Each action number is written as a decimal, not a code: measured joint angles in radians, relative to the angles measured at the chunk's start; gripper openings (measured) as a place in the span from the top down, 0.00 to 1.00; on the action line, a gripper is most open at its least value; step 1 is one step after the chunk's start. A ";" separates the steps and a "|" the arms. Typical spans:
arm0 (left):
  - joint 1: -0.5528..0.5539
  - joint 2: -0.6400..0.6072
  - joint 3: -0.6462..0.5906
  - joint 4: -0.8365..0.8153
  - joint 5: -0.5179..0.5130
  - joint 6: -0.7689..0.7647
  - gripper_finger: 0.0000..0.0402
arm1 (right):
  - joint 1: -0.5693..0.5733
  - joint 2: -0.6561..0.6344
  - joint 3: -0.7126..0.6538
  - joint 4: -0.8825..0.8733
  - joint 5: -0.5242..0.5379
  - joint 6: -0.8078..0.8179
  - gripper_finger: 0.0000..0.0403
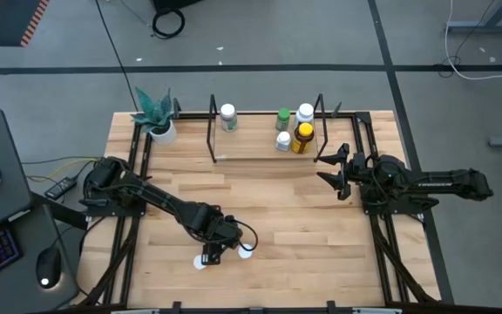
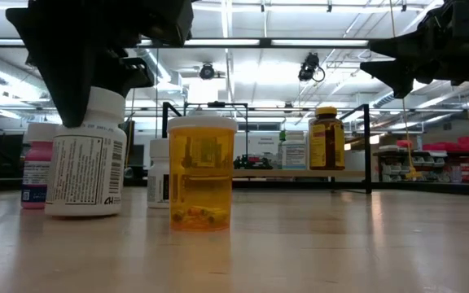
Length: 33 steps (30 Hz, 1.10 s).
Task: Pick and place medicine bottles onto shelf by color
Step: Put the small white medicine bottle on the shelf
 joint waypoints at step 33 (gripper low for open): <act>0.404 -0.067 0.137 -0.227 -0.141 0.451 0.47 | 0.000 0.000 -0.001 0.007 0.000 0.000 0.34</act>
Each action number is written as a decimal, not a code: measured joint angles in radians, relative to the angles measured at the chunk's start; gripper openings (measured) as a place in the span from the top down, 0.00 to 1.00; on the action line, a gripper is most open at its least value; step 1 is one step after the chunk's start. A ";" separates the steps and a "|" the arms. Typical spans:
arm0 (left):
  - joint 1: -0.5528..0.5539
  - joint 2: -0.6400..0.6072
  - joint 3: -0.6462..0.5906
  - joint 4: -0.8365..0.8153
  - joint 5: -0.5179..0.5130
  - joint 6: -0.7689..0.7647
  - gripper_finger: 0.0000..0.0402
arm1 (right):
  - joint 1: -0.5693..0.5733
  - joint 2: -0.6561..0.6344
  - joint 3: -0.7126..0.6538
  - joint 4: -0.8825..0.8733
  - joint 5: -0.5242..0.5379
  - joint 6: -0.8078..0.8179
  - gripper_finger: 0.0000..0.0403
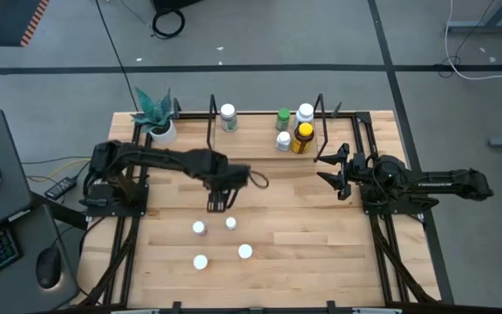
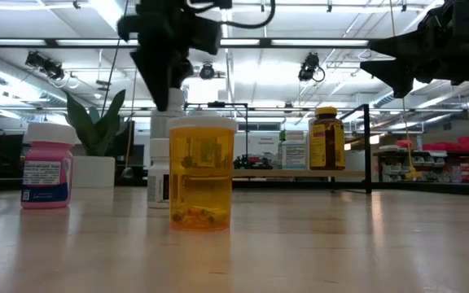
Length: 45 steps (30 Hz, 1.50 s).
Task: Pick and place medicine bottles onto shelf by color
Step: Put the small white medicine bottle on the shelf
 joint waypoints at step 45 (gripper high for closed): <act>0.414 0.306 0.431 -0.029 -0.022 0.411 0.46 | 0.000 0.000 0.000 0.000 0.000 0.000 0.34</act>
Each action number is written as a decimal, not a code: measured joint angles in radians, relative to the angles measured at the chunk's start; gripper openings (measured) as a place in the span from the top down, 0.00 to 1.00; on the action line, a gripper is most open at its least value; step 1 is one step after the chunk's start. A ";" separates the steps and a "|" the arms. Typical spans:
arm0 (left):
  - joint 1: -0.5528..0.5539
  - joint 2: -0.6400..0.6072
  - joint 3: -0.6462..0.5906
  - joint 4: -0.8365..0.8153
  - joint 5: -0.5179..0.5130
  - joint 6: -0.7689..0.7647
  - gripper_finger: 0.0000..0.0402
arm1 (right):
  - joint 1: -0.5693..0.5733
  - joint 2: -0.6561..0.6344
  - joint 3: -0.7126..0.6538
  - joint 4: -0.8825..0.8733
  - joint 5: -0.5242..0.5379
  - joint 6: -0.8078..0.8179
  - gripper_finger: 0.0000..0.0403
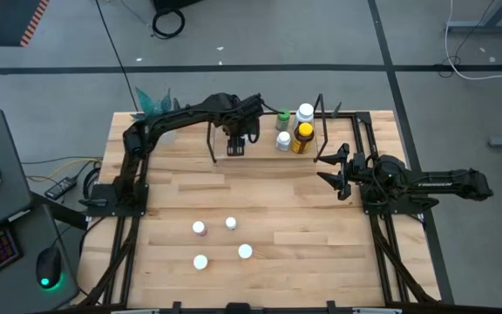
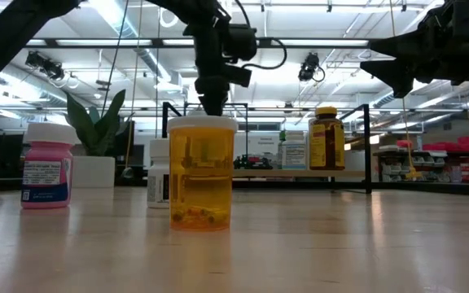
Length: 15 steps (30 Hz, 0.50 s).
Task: Pick and place medicine bottles onto shelf by color
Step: Put the small white medicine bottle on the shelf
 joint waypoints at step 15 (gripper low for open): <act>0.046 0.004 0.000 -0.093 -0.007 -0.078 0.45 | 0.000 0.000 0.000 0.000 0.000 0.000 0.34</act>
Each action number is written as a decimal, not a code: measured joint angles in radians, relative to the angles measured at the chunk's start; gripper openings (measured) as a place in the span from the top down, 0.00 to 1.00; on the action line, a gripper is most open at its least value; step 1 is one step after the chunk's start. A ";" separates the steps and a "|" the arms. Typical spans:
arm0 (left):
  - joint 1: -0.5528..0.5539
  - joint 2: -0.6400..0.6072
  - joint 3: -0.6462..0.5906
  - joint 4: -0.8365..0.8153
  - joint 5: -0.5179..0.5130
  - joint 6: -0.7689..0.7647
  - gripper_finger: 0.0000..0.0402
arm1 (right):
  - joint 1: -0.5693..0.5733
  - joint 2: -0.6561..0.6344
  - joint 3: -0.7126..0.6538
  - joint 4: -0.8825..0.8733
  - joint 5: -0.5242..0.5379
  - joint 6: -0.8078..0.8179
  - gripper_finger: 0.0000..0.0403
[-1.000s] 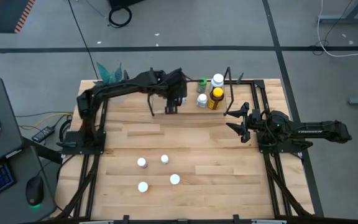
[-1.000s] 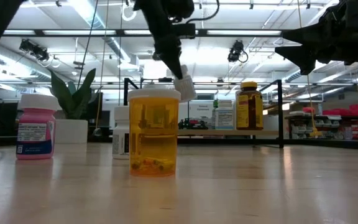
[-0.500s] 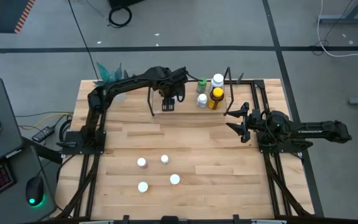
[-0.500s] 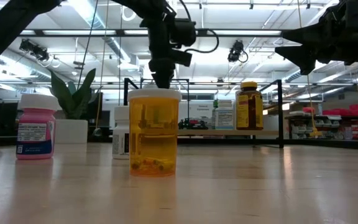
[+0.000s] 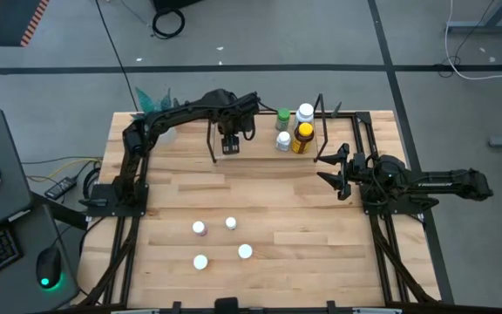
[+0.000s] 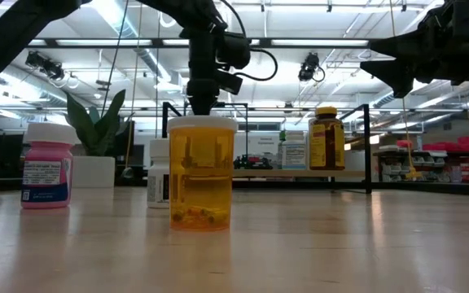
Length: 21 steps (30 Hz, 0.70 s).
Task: Pick and place medicine bottles onto shelf by color
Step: Put the small white medicine bottle on the shelf
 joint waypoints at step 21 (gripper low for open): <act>-0.008 -0.002 -0.059 -0.009 0.003 0.015 0.43 | 0.000 0.000 0.000 0.000 0.001 0.000 0.34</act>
